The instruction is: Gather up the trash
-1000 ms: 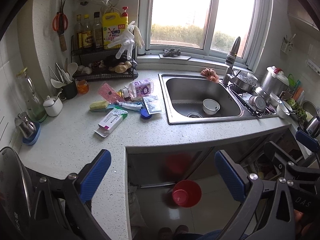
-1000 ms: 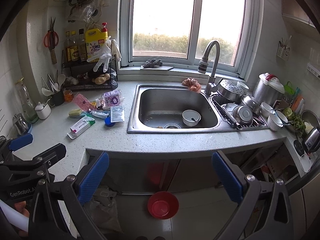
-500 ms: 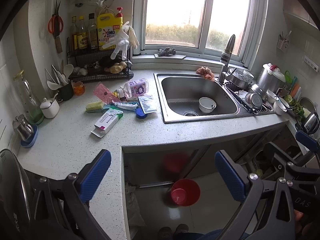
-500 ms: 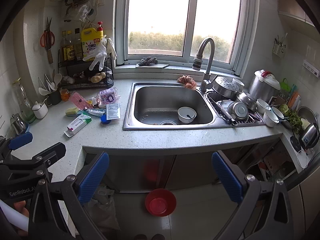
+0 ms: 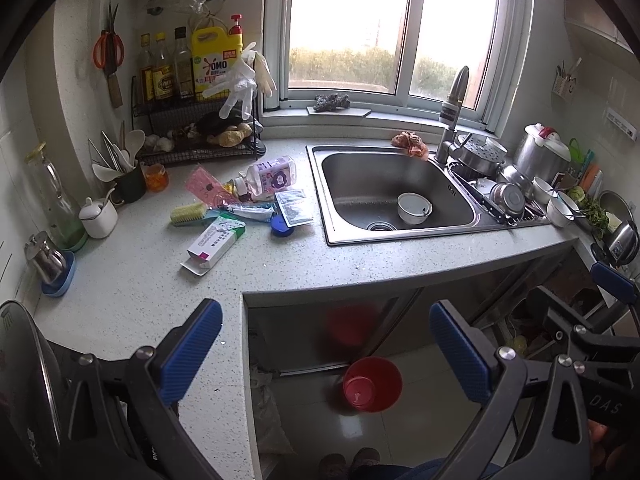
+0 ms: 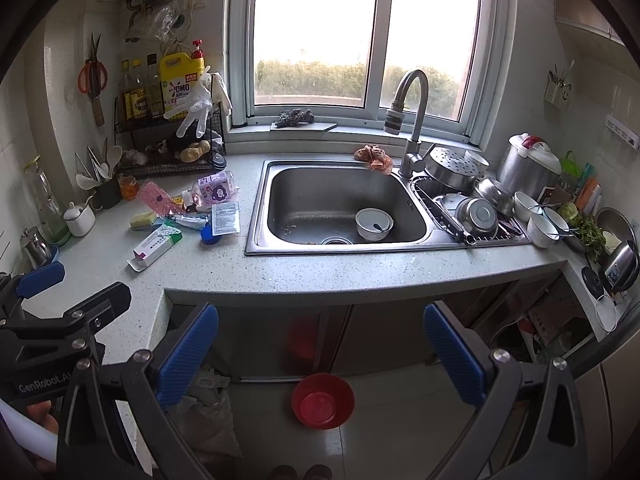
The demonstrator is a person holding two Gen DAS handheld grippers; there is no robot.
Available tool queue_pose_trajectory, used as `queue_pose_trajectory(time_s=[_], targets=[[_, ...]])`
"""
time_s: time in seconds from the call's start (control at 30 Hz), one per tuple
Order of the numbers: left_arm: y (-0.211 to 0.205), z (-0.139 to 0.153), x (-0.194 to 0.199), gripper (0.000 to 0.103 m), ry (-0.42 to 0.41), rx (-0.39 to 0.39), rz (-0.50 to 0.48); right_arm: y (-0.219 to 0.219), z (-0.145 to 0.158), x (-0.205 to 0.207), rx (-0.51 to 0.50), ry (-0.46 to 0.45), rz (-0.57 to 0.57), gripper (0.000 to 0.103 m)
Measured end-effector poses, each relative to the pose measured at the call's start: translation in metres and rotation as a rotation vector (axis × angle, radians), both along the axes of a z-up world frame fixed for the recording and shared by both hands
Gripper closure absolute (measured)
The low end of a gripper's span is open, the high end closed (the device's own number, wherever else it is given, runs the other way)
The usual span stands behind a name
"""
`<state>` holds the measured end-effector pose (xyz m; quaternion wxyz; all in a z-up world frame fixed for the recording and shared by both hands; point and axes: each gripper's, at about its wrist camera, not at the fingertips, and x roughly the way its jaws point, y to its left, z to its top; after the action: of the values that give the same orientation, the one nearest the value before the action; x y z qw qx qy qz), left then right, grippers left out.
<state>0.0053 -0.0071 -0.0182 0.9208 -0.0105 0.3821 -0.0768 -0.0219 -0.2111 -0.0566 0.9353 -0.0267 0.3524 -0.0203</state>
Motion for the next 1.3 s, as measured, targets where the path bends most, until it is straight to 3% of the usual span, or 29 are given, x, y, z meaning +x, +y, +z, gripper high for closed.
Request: queue_pose_trajectory(time_s=[0.43,0.83,1.03,1.3], targets=[[-0.006,-0.006,0.012,0.000,0.009,0.001,-0.004,-0.003,-0.003,0.007,0.010,0.005,0.011,0.000],[-0.014,-0.005,0.025,0.000,0.015,0.025,0.118,-0.011,-0.004,0.035,0.035,0.018,0.128,0.000],[0.009,-0.016,0.045,0.000,0.090,-0.007,0.207,0.007,-0.007,0.067,0.013,0.045,0.241,0.000],[0.066,-0.037,0.098,0.000,0.145,-0.038,0.335,0.066,-0.019,0.139,-0.038,0.067,0.403,0.000]])
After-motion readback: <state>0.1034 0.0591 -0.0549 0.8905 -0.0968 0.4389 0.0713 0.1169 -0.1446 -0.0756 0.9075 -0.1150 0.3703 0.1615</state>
